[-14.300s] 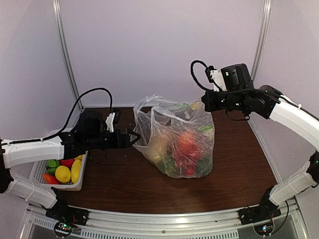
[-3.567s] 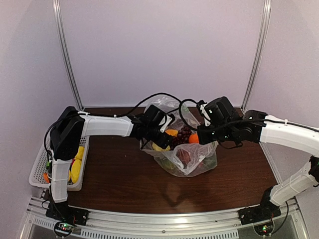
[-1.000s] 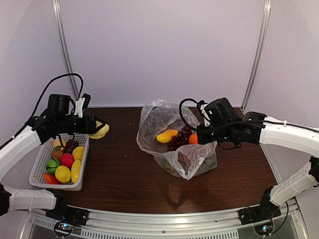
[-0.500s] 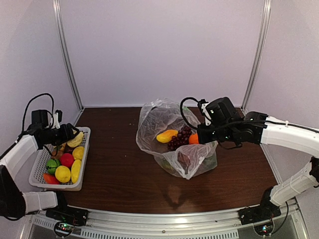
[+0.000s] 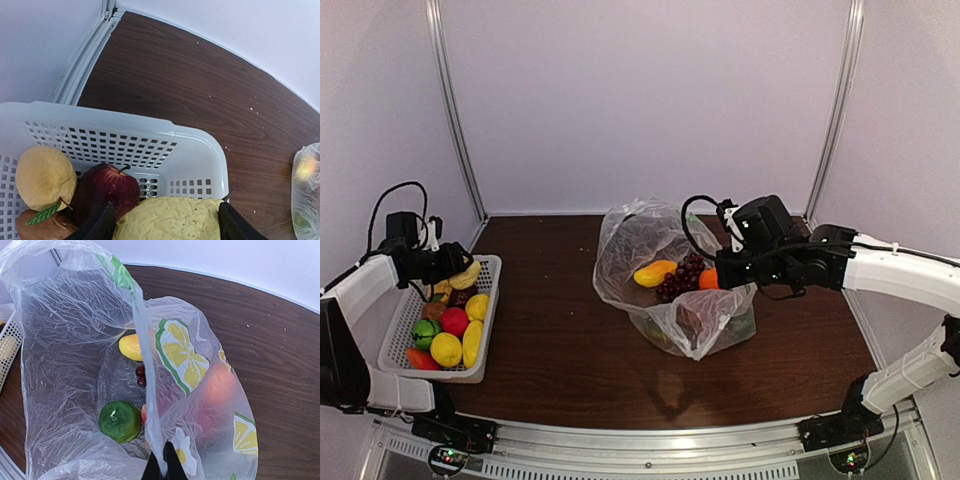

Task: Untie the knot of the plastic bag and take out the fruit
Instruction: Place the fake fruit in the bin.

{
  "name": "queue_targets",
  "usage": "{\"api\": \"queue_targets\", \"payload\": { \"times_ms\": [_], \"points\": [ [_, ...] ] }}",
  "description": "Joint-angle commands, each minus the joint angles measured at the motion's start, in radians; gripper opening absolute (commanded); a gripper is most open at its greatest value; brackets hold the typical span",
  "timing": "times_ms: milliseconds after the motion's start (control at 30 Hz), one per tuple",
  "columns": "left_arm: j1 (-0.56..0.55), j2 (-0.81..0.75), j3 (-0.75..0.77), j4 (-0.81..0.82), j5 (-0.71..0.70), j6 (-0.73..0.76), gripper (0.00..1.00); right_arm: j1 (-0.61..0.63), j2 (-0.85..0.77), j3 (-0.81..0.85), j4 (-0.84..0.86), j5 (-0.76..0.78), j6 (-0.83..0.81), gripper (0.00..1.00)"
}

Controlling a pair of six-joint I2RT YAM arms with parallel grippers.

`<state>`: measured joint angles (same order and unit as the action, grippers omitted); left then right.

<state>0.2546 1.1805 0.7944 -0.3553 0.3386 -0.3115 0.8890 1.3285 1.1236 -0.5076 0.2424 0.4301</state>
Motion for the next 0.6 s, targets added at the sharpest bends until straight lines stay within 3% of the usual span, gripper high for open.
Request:
{"api": "queue_targets", "payload": {
  "times_ms": [0,200,400,567],
  "points": [
    [0.011,0.006,0.026,-0.023,-0.087,0.038,0.56,-0.007,-0.019,-0.028,0.021,-0.013,0.008,0.0],
    [0.011,0.056,0.034,-0.036,-0.05,0.052,0.57,-0.007,-0.013,-0.03,0.029,-0.024,0.008,0.0],
    [0.01,0.085,0.045,-0.042,-0.024,0.059,0.67,-0.008,-0.025,-0.033,0.023,-0.014,0.007,0.0],
    [0.011,0.078,0.043,-0.045,-0.032,0.063,0.8,-0.007,-0.025,-0.035,0.021,-0.015,0.009,0.0]
  ]
}}
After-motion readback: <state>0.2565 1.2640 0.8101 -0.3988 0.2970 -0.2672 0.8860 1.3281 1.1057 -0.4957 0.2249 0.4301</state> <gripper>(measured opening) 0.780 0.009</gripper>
